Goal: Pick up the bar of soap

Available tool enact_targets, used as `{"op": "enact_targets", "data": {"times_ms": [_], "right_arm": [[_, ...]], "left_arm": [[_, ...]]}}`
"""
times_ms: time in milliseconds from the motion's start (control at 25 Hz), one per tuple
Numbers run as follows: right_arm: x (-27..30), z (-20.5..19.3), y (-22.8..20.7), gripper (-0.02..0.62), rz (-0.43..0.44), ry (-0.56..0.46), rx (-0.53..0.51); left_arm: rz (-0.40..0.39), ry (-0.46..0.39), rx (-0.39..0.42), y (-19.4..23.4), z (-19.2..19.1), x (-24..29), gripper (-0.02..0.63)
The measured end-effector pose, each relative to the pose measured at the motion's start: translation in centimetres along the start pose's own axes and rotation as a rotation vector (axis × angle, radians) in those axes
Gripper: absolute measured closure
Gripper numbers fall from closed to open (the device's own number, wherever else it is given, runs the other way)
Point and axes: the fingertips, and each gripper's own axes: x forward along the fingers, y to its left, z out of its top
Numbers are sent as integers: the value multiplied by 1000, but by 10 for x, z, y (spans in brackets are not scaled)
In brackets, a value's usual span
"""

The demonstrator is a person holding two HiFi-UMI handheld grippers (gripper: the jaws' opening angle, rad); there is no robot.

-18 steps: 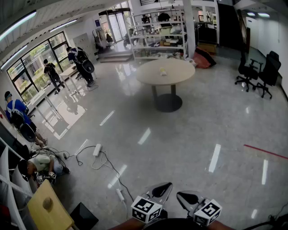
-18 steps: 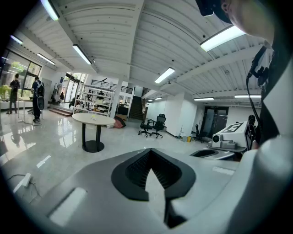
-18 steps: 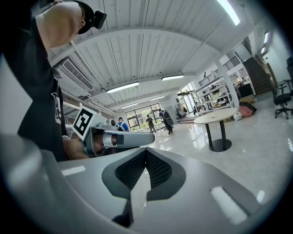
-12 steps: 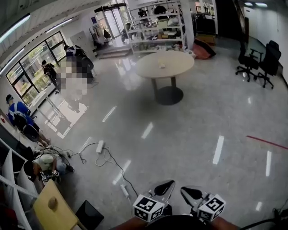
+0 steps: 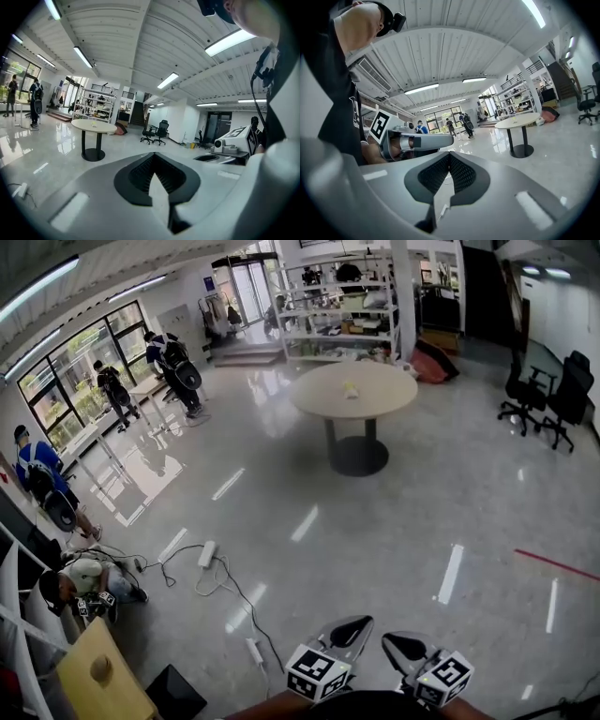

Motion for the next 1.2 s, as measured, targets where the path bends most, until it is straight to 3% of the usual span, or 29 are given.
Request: {"op": "enact_targets", "data": {"times_ms": [400,640,1040,1200], "right_arm": [[78,30,-3,591,25,31,-51],[130,27,-8,591,69,76,-148],[168,37,-25,591,114,118,-176],[176,58,-37,591,123,75,-102]], "left_arm": [[47,-60,-22,83,24,-24,598],[75,-70,-23,135,25,-26,598],[111,-87,-78,172,33,-17,598],[105,-62,-59,176,40,4,599]]}}
